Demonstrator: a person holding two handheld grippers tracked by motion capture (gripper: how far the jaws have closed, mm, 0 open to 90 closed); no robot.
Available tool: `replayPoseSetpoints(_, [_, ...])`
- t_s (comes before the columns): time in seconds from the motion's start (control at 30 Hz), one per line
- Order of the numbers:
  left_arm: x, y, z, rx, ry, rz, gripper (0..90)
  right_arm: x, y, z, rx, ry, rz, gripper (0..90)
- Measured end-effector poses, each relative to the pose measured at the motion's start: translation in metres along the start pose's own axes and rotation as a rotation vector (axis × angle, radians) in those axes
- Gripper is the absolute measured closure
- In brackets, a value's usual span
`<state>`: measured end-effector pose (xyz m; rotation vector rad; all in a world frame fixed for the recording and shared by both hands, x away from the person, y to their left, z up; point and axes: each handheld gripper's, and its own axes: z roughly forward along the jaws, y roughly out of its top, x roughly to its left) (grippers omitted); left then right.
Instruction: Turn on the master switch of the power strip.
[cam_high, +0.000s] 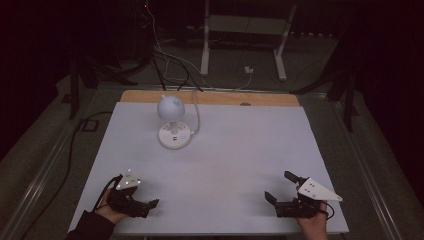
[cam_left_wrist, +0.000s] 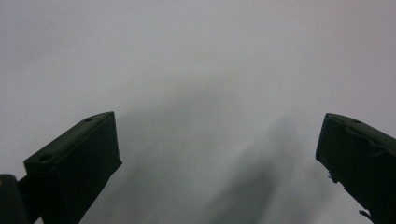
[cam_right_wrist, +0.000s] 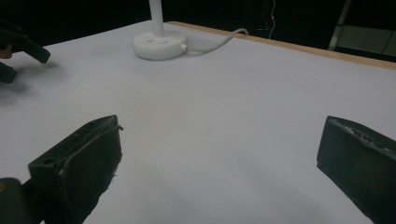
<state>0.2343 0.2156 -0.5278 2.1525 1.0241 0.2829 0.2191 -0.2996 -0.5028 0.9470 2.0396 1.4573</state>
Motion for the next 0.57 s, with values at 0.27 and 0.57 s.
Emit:
replayPoseSetpoints(0.27, [0.0037,-0.0069,0.0008,-0.005,-0.001,-0.020,0.2,0.0005,0.0003,-0.0001,0.000,0.004,-0.007,0.0])
replayPoseSetpoints(0.57, [0.0018,-0.0062,0.0022,-0.004,-0.003,-0.002,0.1,0.0018,0.0001,0.0011,0.007,0.007,-0.014,0.0])
